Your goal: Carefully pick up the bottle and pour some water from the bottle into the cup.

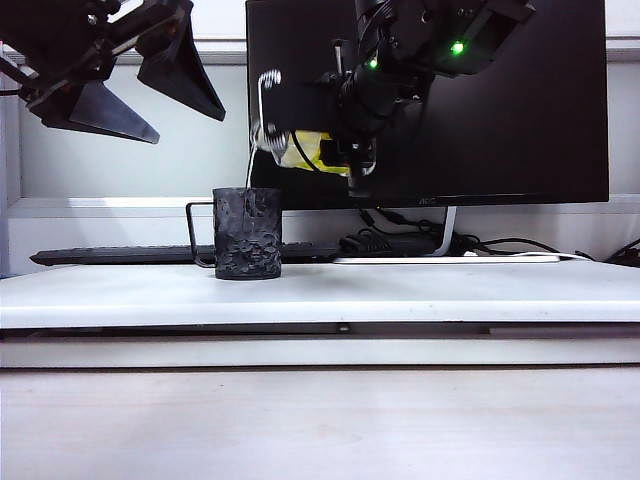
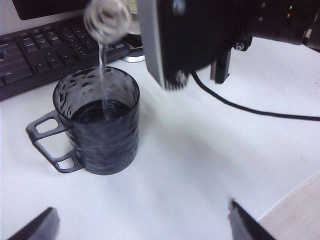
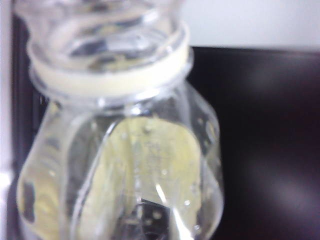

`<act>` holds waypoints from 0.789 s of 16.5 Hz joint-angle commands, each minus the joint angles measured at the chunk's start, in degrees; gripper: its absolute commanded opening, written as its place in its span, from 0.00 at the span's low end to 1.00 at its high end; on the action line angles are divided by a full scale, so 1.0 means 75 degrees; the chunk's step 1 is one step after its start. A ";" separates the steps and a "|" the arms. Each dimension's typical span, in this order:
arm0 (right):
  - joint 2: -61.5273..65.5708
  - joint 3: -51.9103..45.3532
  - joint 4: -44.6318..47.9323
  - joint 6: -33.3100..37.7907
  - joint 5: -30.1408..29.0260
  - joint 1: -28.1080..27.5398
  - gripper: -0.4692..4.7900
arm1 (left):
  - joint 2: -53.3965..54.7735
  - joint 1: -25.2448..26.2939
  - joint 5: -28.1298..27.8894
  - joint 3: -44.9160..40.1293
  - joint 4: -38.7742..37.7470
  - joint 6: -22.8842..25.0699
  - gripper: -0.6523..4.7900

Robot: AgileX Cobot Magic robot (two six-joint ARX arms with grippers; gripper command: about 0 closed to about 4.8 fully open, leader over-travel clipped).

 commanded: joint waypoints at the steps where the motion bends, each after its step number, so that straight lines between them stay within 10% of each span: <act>1: -0.0087 0.0064 0.0306 0.1326 0.0286 0.0006 0.35 | -0.0029 0.0000 0.0044 0.0035 0.0055 0.0052 1.00; 13: -0.0647 0.0064 0.0766 0.6991 0.2326 0.0000 0.34 | -0.0035 -0.0003 0.0020 0.0038 0.0189 -0.0099 1.00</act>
